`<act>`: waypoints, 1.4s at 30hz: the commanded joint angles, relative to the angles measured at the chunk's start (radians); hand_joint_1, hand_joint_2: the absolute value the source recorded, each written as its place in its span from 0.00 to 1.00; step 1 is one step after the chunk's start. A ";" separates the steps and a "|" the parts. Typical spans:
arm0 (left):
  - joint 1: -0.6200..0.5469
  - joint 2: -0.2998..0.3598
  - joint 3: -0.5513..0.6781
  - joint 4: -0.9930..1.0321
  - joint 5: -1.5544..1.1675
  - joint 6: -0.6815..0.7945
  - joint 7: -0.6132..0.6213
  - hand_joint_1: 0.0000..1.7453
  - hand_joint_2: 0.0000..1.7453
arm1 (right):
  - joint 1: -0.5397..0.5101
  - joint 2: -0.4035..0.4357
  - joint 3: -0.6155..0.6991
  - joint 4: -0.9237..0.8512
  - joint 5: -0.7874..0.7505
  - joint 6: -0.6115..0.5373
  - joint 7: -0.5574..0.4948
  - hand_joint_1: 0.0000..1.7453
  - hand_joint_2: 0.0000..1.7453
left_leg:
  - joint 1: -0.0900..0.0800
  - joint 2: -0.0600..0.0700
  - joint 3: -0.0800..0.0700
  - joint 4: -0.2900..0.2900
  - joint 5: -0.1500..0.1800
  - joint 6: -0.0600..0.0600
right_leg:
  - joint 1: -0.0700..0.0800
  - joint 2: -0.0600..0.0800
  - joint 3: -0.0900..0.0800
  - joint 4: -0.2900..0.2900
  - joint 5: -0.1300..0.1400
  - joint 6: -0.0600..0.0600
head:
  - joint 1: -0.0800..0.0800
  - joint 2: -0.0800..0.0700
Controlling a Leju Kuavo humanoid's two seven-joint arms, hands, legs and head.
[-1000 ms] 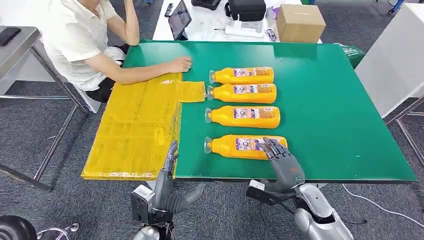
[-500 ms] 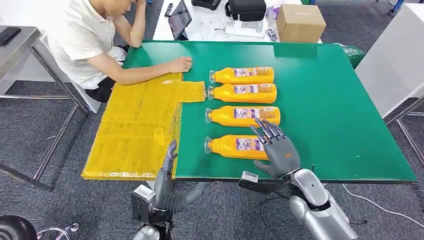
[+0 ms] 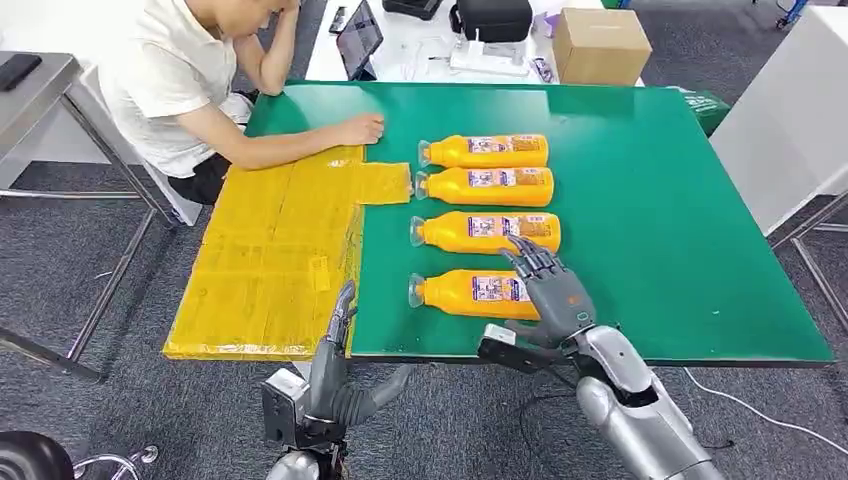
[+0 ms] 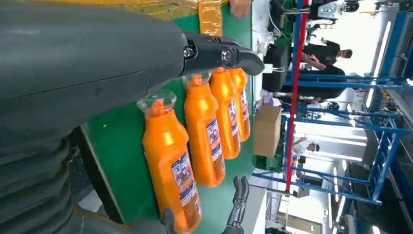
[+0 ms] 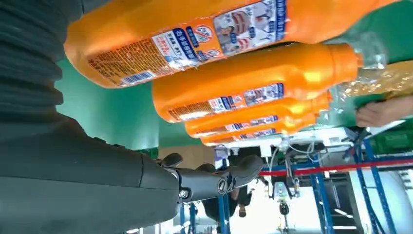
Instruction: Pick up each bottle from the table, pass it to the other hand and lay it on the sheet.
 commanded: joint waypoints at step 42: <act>-0.024 0.015 -0.015 0.022 -0.006 0.006 0.014 0.00 1.00 | -0.223 0.090 -0.017 0.500 0.013 0.060 0.049 0.00 1.00 | 0.000 0.002 0.004 -0.001 -0.001 0.001 | 0.001 0.001 0.004 -0.001 -0.001 -0.003 | 0.000 0.000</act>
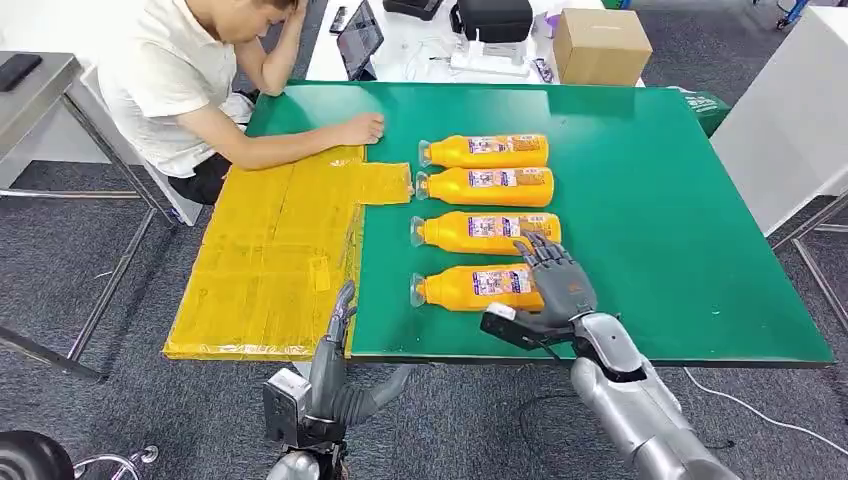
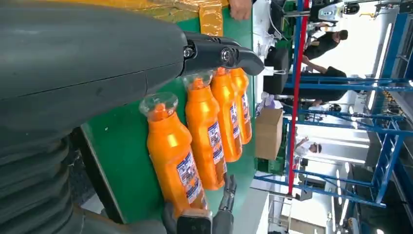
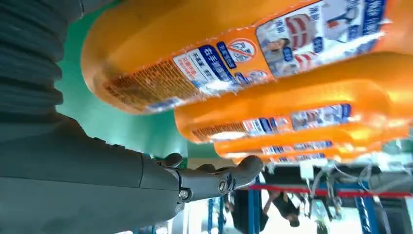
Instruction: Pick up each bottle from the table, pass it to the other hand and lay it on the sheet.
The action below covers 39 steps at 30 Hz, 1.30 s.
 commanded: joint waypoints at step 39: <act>-0.039 0.000 0.015 0.050 0.098 -0.070 0.009 0.00 1.00 | 0.061 0.062 -0.158 0.098 -0.484 0.445 -0.302 1.00 1.00 | 0.001 0.000 0.015 -0.002 -0.002 0.002 | 0.002 -0.001 0.012 -0.003 -0.001 -0.003 | 0.000 0.000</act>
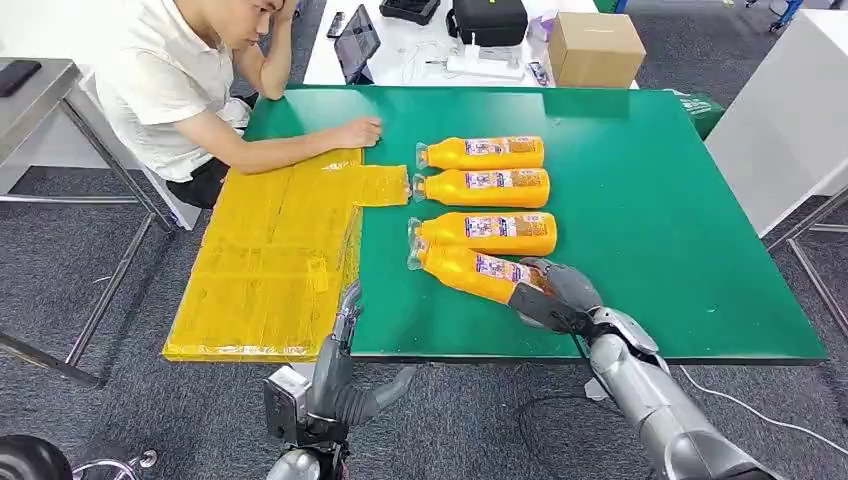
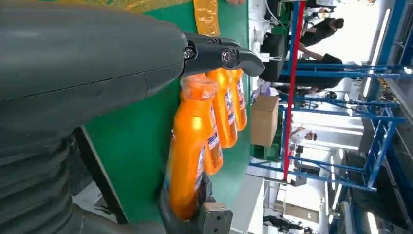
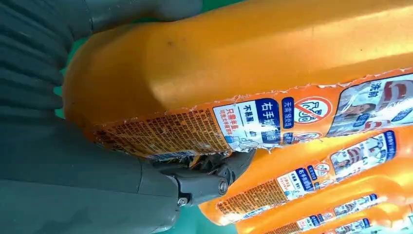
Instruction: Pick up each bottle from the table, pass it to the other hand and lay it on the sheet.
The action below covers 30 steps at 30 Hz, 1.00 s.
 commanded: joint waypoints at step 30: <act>-0.059 0.027 -0.040 0.023 0.332 -0.183 0.123 0.00 1.00 | 0.261 0.194 0.089 -0.376 -0.303 0.172 -0.198 1.00 1.00 | 0.000 0.001 -0.005 -0.001 -0.001 0.002 | 0.001 0.001 -0.003 -0.001 -0.001 -0.003 | 0.000 0.000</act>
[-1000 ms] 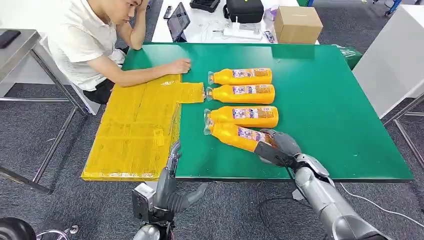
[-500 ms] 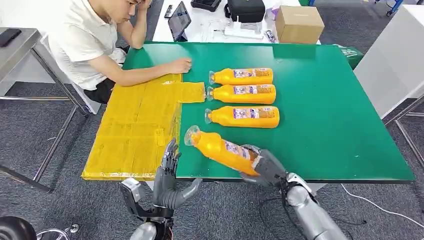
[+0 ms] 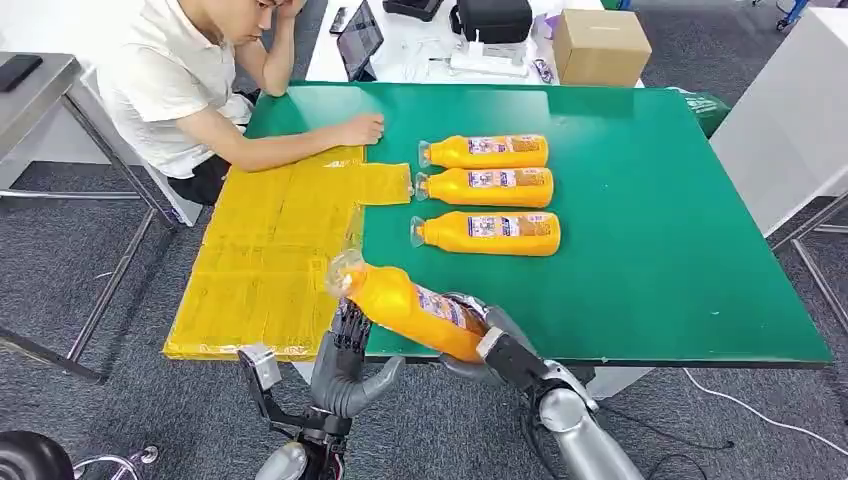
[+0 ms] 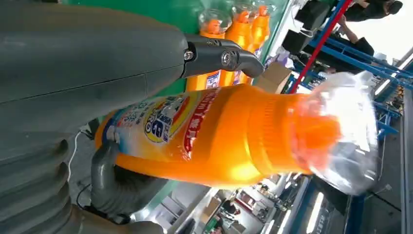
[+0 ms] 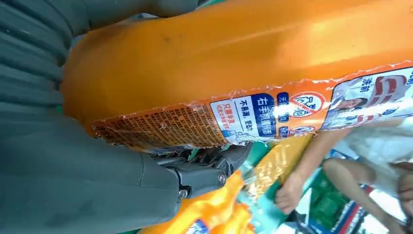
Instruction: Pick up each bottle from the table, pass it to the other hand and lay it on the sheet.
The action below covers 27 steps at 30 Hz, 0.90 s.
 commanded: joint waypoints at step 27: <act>-0.100 0.039 -0.058 0.038 0.283 -0.242 0.156 1.00 1.00 | -0.178 0.164 0.400 0.440 0.004 0.005 -0.043 1.00 1.00 | 0.001 0.000 0.002 0.000 -0.001 0.001 | 0.001 -0.001 0.002 -0.001 -0.001 -0.002 | 0.000 0.000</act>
